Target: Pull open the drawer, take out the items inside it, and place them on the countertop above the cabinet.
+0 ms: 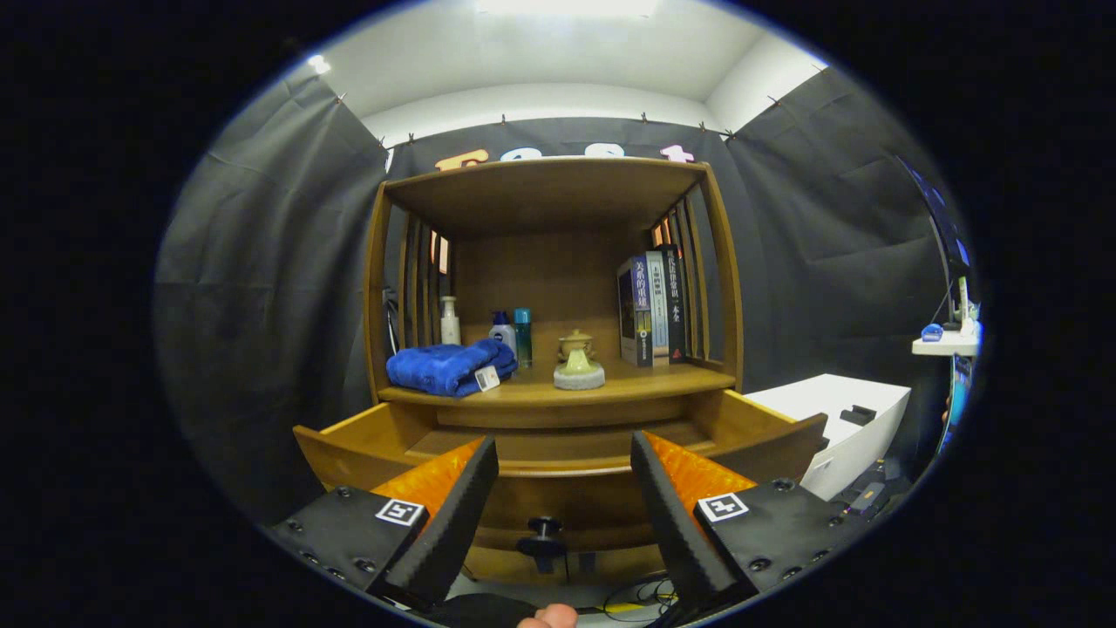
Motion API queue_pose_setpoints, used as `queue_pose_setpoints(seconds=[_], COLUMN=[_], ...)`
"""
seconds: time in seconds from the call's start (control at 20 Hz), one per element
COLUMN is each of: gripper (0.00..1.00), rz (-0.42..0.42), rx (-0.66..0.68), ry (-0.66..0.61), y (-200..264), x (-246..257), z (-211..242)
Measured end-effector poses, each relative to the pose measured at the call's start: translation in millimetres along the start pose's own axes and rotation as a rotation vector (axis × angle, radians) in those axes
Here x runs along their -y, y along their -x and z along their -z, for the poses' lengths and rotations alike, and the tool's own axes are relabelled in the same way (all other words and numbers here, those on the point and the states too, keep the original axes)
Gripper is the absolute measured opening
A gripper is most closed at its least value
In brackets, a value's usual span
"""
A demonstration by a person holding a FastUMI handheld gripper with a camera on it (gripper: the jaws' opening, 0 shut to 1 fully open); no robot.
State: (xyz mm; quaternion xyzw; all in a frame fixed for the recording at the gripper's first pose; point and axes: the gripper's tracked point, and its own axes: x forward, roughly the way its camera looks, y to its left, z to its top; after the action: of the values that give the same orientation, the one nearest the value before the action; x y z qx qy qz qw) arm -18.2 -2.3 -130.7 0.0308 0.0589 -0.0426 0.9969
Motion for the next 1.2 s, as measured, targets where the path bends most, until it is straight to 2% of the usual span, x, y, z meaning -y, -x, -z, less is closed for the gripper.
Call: queue_pose_setpoints(seconds=[0.4,0.55,0.7,0.95,1.2], gripper=[0.99,0.98,0.98,0.99,0.99], rz=[-0.017,-0.020,0.020,0.008,0.009], rx=[-0.076,-0.091,-0.074,-0.090,-0.103], ry=[0.033,0.017,0.039,0.040,0.031], y=[-17.8,-27.8,-29.6,-41.0,-85.6], x=[-1.8,-3.7,5.4,6.7,5.3], z=[61.7,67.7,67.0,65.1,61.4])
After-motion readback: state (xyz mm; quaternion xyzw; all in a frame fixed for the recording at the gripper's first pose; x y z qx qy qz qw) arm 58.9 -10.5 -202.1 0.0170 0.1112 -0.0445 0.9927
